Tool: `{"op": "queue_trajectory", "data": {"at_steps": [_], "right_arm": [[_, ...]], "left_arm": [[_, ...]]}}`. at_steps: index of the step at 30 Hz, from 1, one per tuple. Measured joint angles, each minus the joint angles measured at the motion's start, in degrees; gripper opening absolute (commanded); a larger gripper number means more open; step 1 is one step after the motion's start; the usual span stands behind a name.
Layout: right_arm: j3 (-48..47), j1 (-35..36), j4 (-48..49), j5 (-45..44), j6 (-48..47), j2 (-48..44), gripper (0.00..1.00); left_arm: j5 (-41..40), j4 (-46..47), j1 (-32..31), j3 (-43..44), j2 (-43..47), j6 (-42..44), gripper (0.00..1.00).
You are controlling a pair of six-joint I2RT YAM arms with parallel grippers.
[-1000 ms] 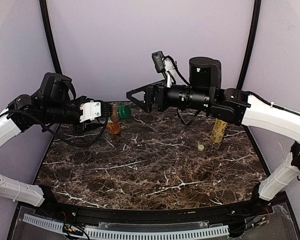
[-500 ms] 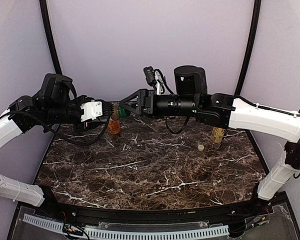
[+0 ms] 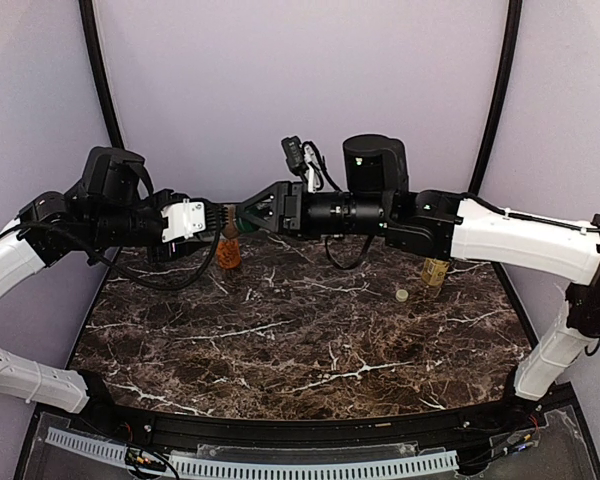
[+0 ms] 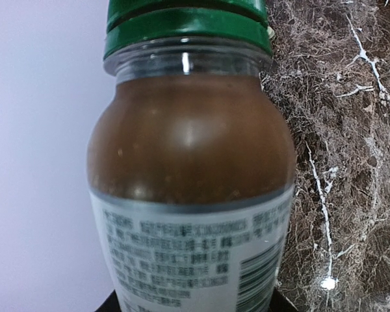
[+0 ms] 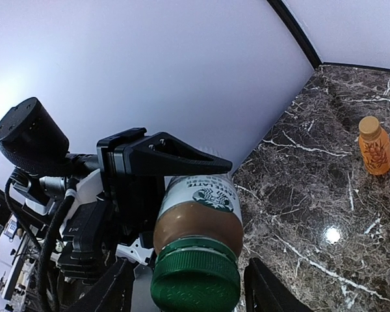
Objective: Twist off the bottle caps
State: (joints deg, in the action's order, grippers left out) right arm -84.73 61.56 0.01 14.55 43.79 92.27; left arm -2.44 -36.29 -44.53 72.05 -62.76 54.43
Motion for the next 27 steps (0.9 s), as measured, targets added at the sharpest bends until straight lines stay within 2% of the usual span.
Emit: {"op": "queue_trajectory", "data": {"at_steps": [6, 8, 10, 14, 17, 20, 23, 27], "right_arm": [[0.6, 0.0, 0.2, 0.2, 0.1, 0.0, 0.49], [0.6, 0.0, 0.2, 0.5, 0.1, 0.0, 0.43], [0.6, 0.0, 0.3, 0.8, 0.3, 0.0, 0.32], [0.8, 0.0, 0.3, 0.7, -0.2, 0.0, 0.02], [0.8, 0.0, 0.4, 0.7, -1.5, 0.0, 0.00], [0.8, 0.0, 0.2, 1.5, -7.0, 0.0, 0.00], [0.8, 0.3, -1.0, 3.6, -17.7, -0.1, 0.00], [3.0, 2.8, -3.5, 2.9, -36.7, -1.7, 0.00]], "left_arm": [[0.0, 0.4, 0.0, 0.0, 0.0, 0.0, 0.29], [0.0, 0.5, 0.0, 0.0, 0.0, 0.0, 0.29], [0.0, 0.5, 0.0, 0.0, 0.0, 0.0, 0.29], [-0.2, 0.5, 0.0, 0.0, 0.0, 0.3, 0.29], [-0.3, 0.6, 0.0, -0.1, 0.0, 0.6, 0.29], [0.0, 0.4, 0.0, -0.2, 0.2, 1.1, 0.29], [1.8, -1.4, 0.0, -0.2, 0.5, 1.5, 0.29], [5.9, -6.0, 0.0, -0.2, 1.0, 2.3, 0.29]]}}
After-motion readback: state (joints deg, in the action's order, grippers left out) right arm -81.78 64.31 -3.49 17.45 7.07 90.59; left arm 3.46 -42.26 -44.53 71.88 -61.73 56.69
